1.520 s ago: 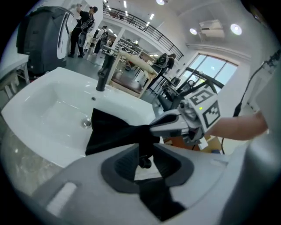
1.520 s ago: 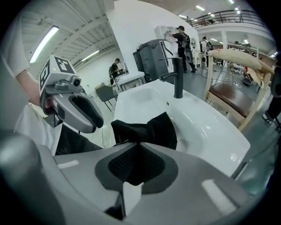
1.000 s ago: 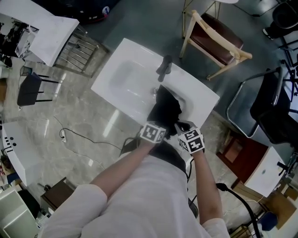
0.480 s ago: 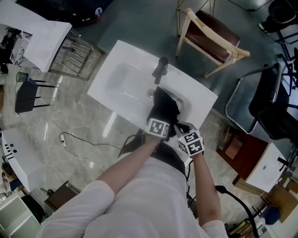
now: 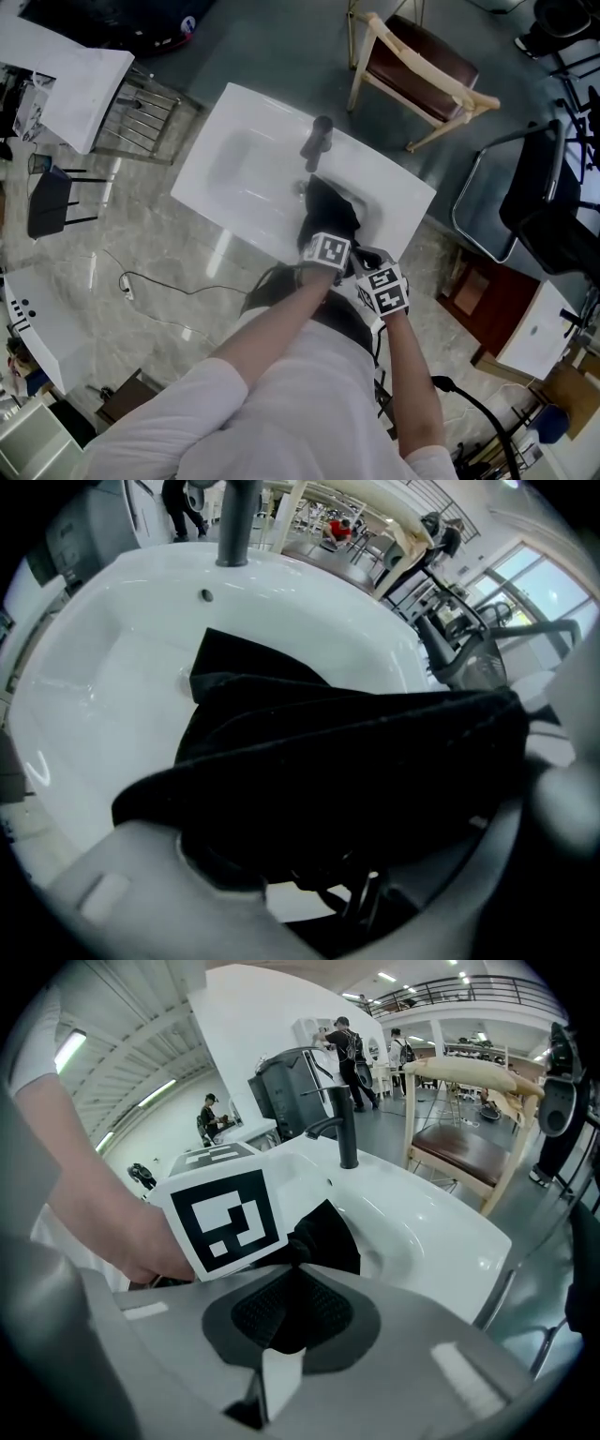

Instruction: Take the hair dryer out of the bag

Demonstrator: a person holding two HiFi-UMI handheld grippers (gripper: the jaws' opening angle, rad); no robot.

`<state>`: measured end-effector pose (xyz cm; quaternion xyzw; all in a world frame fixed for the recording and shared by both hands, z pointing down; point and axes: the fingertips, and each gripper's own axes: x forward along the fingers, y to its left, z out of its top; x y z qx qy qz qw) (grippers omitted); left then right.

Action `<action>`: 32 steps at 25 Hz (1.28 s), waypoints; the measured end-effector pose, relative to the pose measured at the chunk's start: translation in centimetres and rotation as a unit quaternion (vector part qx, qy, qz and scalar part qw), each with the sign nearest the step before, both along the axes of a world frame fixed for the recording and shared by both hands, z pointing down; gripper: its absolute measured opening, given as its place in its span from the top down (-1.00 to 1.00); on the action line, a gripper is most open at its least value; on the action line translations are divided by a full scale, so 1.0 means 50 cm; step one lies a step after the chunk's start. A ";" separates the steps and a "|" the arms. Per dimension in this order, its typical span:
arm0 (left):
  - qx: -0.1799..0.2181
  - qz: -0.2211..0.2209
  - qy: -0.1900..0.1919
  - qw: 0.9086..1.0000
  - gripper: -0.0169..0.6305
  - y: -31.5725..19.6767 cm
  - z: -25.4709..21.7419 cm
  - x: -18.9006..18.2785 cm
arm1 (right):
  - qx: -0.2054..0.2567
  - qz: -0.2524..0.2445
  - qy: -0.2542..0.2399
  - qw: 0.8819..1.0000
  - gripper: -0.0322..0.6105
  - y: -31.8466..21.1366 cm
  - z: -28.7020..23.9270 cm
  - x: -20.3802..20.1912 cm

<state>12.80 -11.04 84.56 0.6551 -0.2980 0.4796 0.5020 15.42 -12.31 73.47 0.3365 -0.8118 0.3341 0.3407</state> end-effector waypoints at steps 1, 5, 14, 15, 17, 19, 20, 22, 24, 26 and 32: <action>-0.003 -0.002 0.000 1.000 0.01 -0.002 0.001 0.000 | -0.001 0.003 0.004 1.000 0.83 -0.001 0.002 0.003; -0.022 -0.015 0.019 0.999 0.07 -0.002 -0.010 -0.012 | 0.000 0.005 0.013 1.000 0.83 -0.001 0.007 0.008; -0.032 -0.074 0.092 0.992 0.16 -0.022 -0.064 -0.062 | 0.016 -0.020 0.029 0.999 0.81 0.001 0.013 -0.007; -0.034 -0.076 0.098 0.992 0.17 -0.021 -0.072 -0.066 | 0.018 -0.018 0.029 0.999 0.81 -0.001 0.014 -0.007; -0.040 -0.074 0.108 0.991 0.18 -0.015 -0.089 -0.075 | 0.022 -0.010 0.030 0.999 0.80 -0.007 0.013 -0.004; -0.048 -0.071 0.118 0.989 0.18 -0.005 -0.106 -0.081 | 0.026 0.001 0.026 0.999 0.77 -0.014 0.007 -0.002; -0.051 -0.070 0.124 0.989 0.18 0.000 -0.116 -0.083 | 0.028 0.008 0.021 0.999 0.71 -0.018 0.003 -0.002; -0.054 -0.062 0.134 0.988 0.19 0.008 -0.136 -0.087 | 0.033 0.021 0.013 0.999 0.66 -0.028 -0.007 -0.004; -0.054 -0.048 0.141 0.987 0.19 0.014 -0.157 -0.094 | 0.038 0.027 0.014 0.999 0.66 -0.037 -0.013 -0.007; -0.051 -0.035 0.145 0.988 0.19 0.017 -0.178 -0.102 | 0.039 0.029 0.022 0.999 0.68 -0.042 -0.012 -0.007; -0.022 0.022 0.141 0.990 0.19 0.022 -0.228 -0.127 | 0.053 0.017 0.044 0.997 0.82 -0.051 -0.010 -0.008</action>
